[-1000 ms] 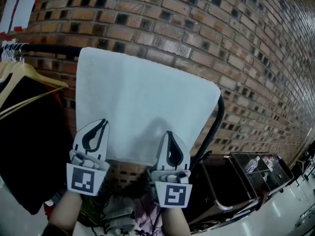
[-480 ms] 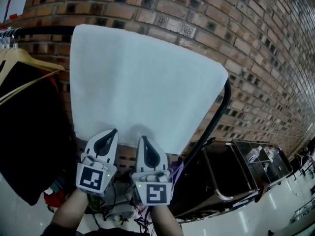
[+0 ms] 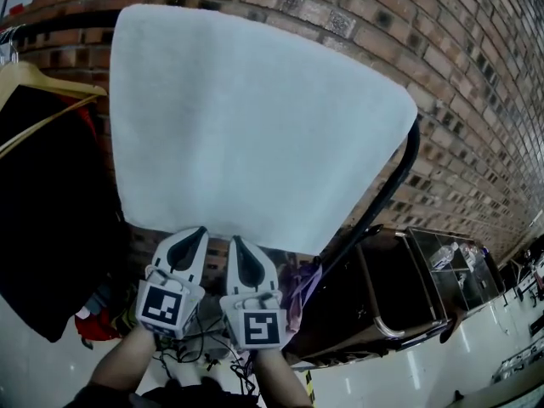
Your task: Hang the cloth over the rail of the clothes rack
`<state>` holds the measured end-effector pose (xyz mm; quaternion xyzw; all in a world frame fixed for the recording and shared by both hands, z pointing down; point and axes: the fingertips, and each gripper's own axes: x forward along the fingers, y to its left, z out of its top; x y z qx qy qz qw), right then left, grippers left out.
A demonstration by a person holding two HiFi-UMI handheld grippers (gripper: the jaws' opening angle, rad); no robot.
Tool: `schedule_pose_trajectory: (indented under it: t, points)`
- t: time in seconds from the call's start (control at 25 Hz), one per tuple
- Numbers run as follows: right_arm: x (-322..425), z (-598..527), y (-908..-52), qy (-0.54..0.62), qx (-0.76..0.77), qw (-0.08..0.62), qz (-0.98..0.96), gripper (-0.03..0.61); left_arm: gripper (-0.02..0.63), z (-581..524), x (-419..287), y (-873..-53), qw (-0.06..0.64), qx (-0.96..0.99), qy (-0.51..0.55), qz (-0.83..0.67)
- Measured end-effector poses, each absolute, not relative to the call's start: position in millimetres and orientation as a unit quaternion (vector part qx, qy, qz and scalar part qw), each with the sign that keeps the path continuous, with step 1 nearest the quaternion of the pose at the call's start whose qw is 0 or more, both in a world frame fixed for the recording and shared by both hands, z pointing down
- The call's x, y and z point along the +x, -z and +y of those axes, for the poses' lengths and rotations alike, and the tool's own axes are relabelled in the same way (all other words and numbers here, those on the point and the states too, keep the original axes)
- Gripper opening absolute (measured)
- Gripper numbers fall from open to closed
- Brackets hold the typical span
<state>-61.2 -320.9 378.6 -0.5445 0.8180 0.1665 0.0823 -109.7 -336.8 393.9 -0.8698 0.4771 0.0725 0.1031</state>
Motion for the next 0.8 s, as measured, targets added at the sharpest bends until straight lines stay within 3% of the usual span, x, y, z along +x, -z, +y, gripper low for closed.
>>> schedule_pose_trajectory:
  t: [0.8]
  points:
    - [-67,-333,-408,-0.151,-0.539,0.058,0.827,0.012,0.011,-345,-103,-420,0.079,-0.873,-0.067,0.477]
